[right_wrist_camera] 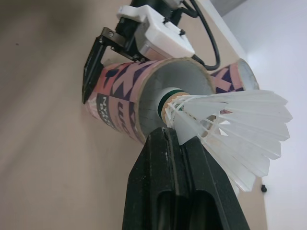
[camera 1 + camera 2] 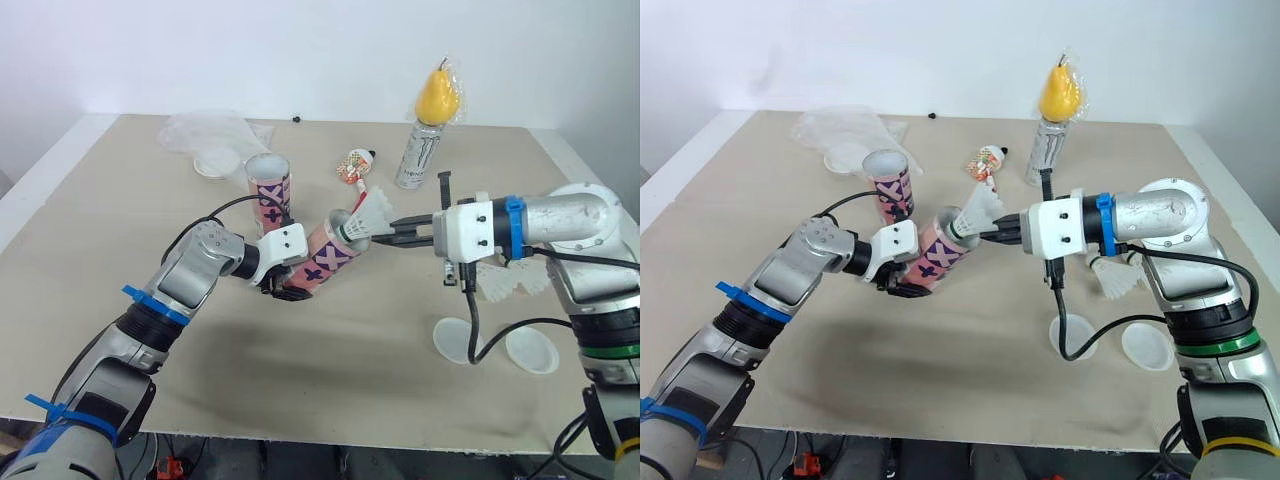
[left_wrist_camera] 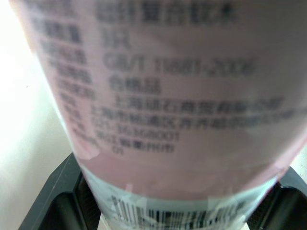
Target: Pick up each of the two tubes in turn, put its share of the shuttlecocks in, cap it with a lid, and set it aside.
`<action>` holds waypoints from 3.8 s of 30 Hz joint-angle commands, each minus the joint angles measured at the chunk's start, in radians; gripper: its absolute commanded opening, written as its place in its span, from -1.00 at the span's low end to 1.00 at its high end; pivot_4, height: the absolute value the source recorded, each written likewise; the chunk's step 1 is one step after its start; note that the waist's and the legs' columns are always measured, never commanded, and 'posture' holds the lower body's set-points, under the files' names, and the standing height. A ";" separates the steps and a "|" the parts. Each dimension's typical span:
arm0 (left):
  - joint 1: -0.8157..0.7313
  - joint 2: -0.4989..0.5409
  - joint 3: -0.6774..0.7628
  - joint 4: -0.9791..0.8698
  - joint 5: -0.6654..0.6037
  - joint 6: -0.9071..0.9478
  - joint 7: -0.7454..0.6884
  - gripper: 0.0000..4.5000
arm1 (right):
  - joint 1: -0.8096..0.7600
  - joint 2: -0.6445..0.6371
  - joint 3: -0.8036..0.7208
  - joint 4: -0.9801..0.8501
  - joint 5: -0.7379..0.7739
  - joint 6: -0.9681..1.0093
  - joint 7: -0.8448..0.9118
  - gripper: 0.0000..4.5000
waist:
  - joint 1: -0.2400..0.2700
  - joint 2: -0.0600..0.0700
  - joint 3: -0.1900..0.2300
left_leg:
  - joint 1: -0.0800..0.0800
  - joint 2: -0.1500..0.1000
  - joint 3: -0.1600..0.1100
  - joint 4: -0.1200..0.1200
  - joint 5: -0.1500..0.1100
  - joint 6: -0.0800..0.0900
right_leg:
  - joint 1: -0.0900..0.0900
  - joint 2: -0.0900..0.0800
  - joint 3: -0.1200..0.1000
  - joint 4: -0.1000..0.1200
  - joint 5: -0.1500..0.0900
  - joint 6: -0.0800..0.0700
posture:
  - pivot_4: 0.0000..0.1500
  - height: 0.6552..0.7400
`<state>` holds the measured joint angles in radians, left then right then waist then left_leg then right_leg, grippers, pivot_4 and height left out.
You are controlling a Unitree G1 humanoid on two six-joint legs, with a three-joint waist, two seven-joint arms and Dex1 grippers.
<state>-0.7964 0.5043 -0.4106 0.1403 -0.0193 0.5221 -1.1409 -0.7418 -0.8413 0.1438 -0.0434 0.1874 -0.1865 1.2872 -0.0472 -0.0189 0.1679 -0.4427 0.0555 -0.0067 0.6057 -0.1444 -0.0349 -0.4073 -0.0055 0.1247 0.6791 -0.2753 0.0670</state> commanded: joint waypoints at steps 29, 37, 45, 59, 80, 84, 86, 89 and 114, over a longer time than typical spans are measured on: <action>-0.004 -0.008 -0.018 -0.057 -0.021 -0.025 -0.068 0.47 | 0.436 0.242 -0.611 -0.574 0.445 1.046 -0.871 0.96 | 0.003 0.001 0.000 | -0.001 -0.002 -0.004 0.001 0.000 0.000 | 0.000 0.000 -0.001 0.002 -0.001 0.000 | 1.00 1.00; 0.002 -0.035 -0.037 -0.041 -0.007 -0.043 -0.070 0.47 | 0.853 0.370 -0.733 -0.806 0.327 0.994 -1.038 0.96 | 0.003 0.001 0.000 | -0.005 -0.006 -0.009 0.002 0.000 0.000 | 0.001 0.000 -0.001 0.002 -0.004 0.002 | 1.00 1.00; -0.010 -0.050 -0.047 -0.036 -0.001 -0.046 -0.072 0.47 | 1.005 0.418 -0.701 -0.728 0.317 0.866 -0.968 0.96 | -0.001 0.001 -0.001 | -0.004 -0.006 -0.010 0.003 0.003 0.003 | 0.003 0.000 -0.001 0.002 -0.002 -0.002 | 1.00 1.00; 0.032 -0.030 -0.040 -0.108 -0.005 0.007 -0.050 0.47 | 0.891 0.374 -0.646 -0.488 0.331 0.813 -0.893 0.96 | -0.001 0.001 -0.001 | -0.004 -0.006 -0.010 0.003 0.005 0.004 | 0.003 0.000 -0.001 0.002 -0.002 -0.003 | 1.00 1.00; 0.057 -0.012 -0.035 -0.141 -0.019 0.055 0.004 0.47 | 0.678 0.349 -0.514 -0.192 0.208 0.736 -0.914 0.96 | -0.001 0.001 -0.001 | -0.004 -0.006 -0.010 0.003 0.005 0.004 | 0.003 0.000 -0.001 0.002 0.001 0.001 | 1.00 1.00; 0.057 -0.007 -0.035 -0.138 -0.022 0.055 0.011 0.47 | 0.638 0.369 -0.522 -0.183 0.207 0.763 -0.966 0.86 | -0.002 0.001 -0.001 | -0.004 -0.006 -0.010 0.003 0.005 0.005 | 0.003 0.000 -0.001 0.002 0.001 0.001 | 1.00 1.00; 0.056 -0.006 -0.035 -0.135 -0.022 0.055 0.013 0.47 | 0.626 0.377 -0.526 -0.186 0.214 0.782 -0.989 0.66 | -0.001 0.001 -0.001 | -0.004 -0.006 -0.010 0.003 0.005 0.005 | 0.003 0.000 -0.001 0.002 0.001 0.001 | 1.00 1.00; 0.055 -0.006 -0.034 -0.132 -0.023 0.054 0.016 0.47 | 0.614 0.387 -0.531 -0.195 0.221 0.801 -1.014 0.04 | -0.001 0.001 -0.001 | -0.004 -0.006 -0.011 0.003 0.005 0.005 | 0.003 0.001 -0.001 0.002 0.001 0.001 | 1.00 1.00; 0.025 -0.009 -0.037 -0.071 -0.020 0.017 0.001 0.47 | 0.542 0.036 -0.546 -0.524 0.335 0.835 -0.735 -1.00 | -0.002 0.002 0.000 | -0.003 -0.006 -0.010 0.004 0.005 0.005 | 0.003 0.001 0.000 0.002 0.000 -0.001 | 1.00 1.00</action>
<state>-0.7570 0.4824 -0.4613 0.0587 -0.0513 0.5404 -1.1445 -0.1869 -0.7936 -0.3671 -0.5246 0.5083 0.6813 0.5015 -0.0496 -0.0171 0.1677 -0.4457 0.0493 -0.0168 0.6097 -0.1393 -0.0300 -0.4040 -0.0048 0.1248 0.6812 -0.2752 0.0658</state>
